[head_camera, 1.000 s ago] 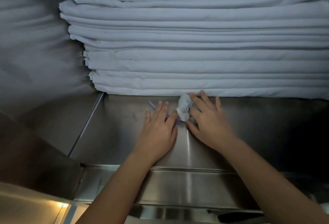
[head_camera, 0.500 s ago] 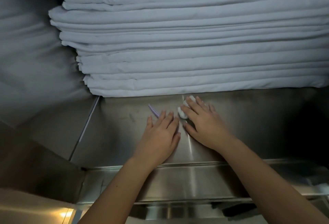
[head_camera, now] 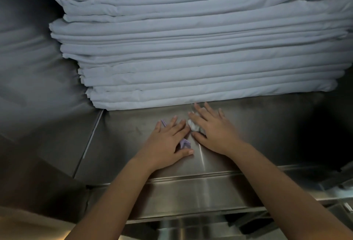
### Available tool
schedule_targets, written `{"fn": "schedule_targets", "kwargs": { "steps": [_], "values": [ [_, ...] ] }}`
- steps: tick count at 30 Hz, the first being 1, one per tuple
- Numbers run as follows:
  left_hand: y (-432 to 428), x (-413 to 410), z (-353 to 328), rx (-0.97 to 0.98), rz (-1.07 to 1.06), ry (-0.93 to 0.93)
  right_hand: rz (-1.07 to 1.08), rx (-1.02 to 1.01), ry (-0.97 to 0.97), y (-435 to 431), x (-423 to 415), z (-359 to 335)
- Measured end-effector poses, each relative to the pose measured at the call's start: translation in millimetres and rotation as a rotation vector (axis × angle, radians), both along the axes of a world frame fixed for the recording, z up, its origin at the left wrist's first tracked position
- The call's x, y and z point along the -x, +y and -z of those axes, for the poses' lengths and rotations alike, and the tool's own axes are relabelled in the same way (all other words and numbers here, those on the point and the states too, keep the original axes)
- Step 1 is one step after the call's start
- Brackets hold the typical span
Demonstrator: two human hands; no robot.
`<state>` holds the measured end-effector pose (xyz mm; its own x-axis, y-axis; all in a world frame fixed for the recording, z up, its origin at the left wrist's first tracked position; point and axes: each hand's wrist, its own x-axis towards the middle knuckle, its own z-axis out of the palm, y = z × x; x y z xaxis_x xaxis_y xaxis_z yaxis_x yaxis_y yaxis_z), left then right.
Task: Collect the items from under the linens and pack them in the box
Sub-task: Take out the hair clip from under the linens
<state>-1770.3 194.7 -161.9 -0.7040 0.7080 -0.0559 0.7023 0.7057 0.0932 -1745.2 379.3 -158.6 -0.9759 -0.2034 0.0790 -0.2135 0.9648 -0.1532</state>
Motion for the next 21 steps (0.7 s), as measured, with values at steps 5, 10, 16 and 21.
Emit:
{"fn": "schedule_targets", "kwargs": {
  "steps": [5, 10, 16, 21],
  "values": [
    [7.3, -1.3, 4.4, -0.018, -0.024, 0.049, 0.000, 0.015, 0.011, -4.1, 0.0, 6.8],
    [4.9, -7.2, 1.8, 0.056, -0.042, 0.052, 0.002, 0.012, -0.006, -4.3, -1.9, 7.0],
    [-6.6, -23.2, -0.9, 0.132, -0.092, 0.009, 0.005, 0.004, 0.002, -3.7, -3.6, 7.8],
    [-23.3, -16.9, -6.3, 0.149, -0.065, -0.078, 0.007, 0.019, -0.002, -3.7, -4.4, 8.9]
  ]
}}
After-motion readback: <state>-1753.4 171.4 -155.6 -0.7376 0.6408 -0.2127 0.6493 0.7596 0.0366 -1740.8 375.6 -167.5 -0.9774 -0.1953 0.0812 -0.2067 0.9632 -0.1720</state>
